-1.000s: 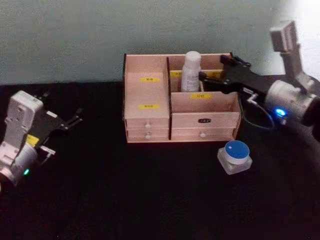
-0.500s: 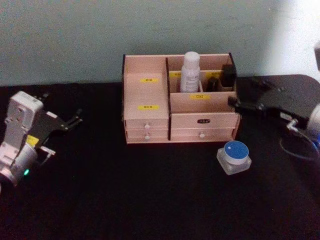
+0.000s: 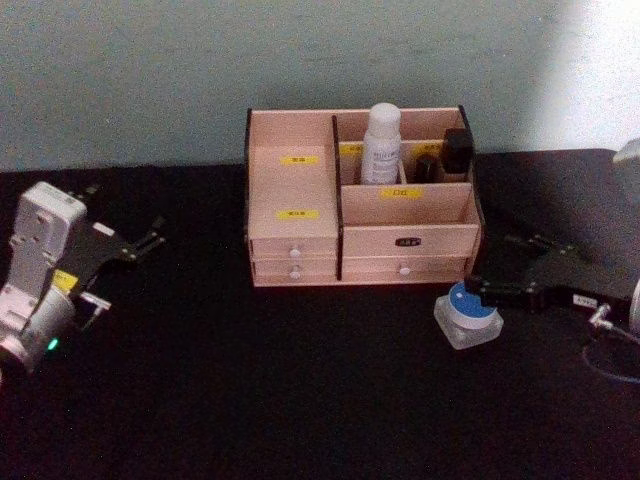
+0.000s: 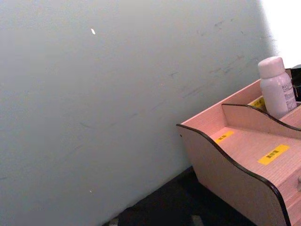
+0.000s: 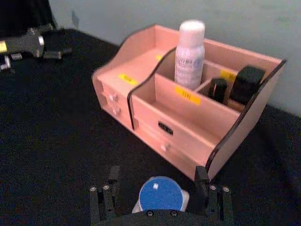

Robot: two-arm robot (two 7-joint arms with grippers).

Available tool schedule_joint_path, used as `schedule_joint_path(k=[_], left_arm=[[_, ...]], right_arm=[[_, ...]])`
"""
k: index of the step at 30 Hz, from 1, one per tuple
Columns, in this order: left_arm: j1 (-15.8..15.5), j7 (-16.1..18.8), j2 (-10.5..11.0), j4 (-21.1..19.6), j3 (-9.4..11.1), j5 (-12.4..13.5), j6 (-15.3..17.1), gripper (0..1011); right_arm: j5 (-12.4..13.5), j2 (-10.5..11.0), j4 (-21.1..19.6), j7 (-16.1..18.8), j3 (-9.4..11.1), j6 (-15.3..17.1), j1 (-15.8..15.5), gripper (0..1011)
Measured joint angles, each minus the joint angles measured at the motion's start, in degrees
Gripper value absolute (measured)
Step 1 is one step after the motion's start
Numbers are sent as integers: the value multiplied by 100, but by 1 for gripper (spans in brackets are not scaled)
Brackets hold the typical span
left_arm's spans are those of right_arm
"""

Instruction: Pick up the facial cleanser and watermelon frost from the table and place them into the tiered storage box.

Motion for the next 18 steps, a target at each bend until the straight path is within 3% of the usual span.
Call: schedule_joint_path(k=[10,18], left_arm=[[0,0,0,0,0,0,0,1001],[0,0,0,0,0,0,0,1001]], right_arm=[[-155,89,155,-22,-379,116,193,1003],[-258,100,255,-48,-550,165,288,1002]])
